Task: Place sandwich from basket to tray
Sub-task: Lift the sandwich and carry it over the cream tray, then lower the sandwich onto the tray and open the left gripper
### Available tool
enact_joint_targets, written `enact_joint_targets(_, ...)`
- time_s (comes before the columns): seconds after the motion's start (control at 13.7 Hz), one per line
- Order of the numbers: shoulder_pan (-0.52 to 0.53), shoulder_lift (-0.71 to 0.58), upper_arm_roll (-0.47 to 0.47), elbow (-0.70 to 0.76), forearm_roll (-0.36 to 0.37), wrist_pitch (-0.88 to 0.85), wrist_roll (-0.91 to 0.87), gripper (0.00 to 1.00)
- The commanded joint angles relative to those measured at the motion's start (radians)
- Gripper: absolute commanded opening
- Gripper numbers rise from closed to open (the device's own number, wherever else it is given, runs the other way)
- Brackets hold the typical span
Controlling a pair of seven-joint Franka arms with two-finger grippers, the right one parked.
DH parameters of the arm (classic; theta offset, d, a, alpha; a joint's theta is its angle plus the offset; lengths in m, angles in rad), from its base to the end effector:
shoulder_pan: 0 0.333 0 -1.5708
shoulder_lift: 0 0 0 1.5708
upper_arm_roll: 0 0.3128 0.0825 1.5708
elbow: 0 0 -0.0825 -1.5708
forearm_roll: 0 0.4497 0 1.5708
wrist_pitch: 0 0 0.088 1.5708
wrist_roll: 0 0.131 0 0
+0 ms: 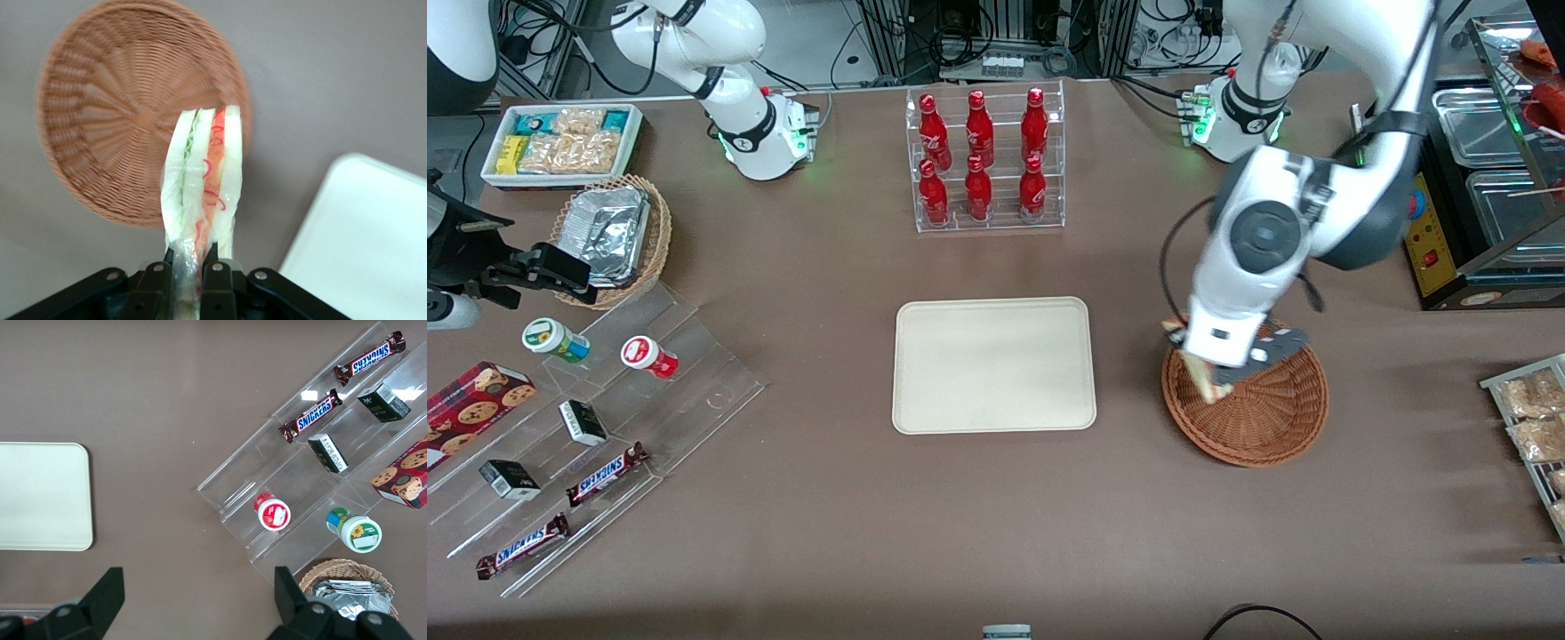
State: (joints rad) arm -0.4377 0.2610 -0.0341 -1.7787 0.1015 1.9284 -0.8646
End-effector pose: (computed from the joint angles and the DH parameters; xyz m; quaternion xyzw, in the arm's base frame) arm 0.6032 -0.2963 0.3448 -0.9821 -0.1750 0.0174 0.0673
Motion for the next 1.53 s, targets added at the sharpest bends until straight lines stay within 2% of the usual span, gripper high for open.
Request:
enact_joint_targets(0.0,-0.114,0.084,0.013,0.076,0.001,-0.005,-0.013,0.00)
enact_joint_targets(0.29,-0.269,0.344,0.011,0.341,0.000,0.013,-0.131,0.00)
enact_joint_targets(0.44,-0.328,0.426,0.013,0.398,0.010,0.078,-0.168,0.00)
enact_joint_targets(0.73,-0.381,0.439,0.013,0.397,0.010,0.144,-0.159,0.00)
enact_joint_targets(1.02,-0.441,0.506,0.014,0.397,0.017,0.273,-0.171,0.00)
enact_joint_targets(1.46,-0.455,0.520,0.019,0.386,0.018,0.271,-0.203,0.00)
